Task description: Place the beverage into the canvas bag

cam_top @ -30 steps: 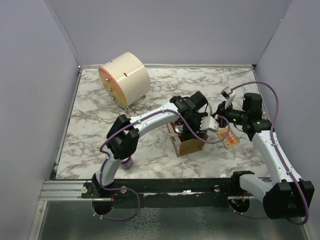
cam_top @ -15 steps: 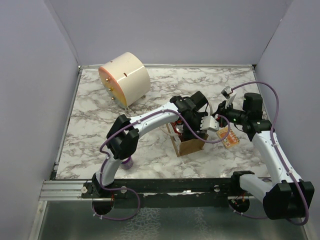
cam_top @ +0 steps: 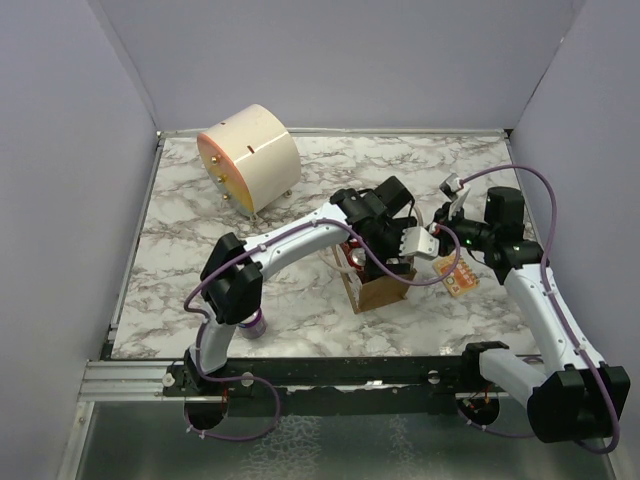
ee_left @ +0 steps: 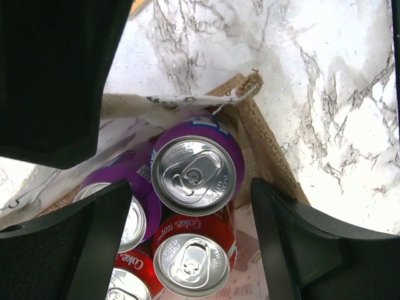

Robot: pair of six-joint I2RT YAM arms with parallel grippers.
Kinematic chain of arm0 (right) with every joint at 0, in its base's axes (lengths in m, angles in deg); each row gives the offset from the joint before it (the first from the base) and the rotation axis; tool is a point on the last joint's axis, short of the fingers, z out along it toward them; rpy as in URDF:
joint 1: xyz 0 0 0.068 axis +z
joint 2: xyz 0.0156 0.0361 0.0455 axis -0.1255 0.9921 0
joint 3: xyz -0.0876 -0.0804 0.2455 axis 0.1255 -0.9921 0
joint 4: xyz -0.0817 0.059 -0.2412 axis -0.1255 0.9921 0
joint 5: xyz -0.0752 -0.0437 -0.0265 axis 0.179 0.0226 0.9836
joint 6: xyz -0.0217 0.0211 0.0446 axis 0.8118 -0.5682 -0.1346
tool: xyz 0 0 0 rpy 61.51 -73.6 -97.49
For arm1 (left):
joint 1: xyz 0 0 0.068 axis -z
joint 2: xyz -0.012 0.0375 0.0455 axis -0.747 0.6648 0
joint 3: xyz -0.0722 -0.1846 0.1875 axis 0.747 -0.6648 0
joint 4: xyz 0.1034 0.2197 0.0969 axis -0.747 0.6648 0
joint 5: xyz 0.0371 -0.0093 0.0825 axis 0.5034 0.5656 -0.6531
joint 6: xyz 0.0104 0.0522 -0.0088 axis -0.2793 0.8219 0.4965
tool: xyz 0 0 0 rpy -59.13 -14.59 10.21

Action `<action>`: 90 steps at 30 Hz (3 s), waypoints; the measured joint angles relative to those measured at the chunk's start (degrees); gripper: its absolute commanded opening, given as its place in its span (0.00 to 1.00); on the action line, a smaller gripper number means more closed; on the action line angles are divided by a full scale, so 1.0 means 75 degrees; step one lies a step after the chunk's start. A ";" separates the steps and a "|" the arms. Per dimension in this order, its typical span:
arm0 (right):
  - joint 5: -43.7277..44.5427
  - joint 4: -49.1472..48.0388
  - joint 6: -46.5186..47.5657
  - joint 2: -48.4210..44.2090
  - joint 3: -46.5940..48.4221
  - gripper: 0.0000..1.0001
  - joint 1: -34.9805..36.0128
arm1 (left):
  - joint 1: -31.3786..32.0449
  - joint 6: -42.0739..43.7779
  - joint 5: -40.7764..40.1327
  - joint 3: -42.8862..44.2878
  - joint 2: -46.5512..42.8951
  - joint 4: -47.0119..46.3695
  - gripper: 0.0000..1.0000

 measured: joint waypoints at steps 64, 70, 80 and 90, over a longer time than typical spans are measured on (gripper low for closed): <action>-0.1553 0.0819 0.2731 -0.0047 0.0242 0.98 0.0020 | -0.4931 0.0778 0.0271 -0.6126 -0.8623 0.2355 0.93; -0.1513 0.0813 0.2728 -0.0265 0.0201 1.00 0.0020 | -0.5106 0.0772 0.0262 -0.6645 -0.8833 0.2611 0.93; -0.1329 0.0772 0.2725 -0.0338 0.0076 1.00 0.0020 | -0.5117 0.1043 0.0201 -0.7143 -0.8947 0.2961 0.93; -0.1233 0.0769 0.2725 -0.0332 0.0041 1.00 0.0020 | -0.5117 0.1358 0.0131 -0.7874 -0.8923 0.2702 0.93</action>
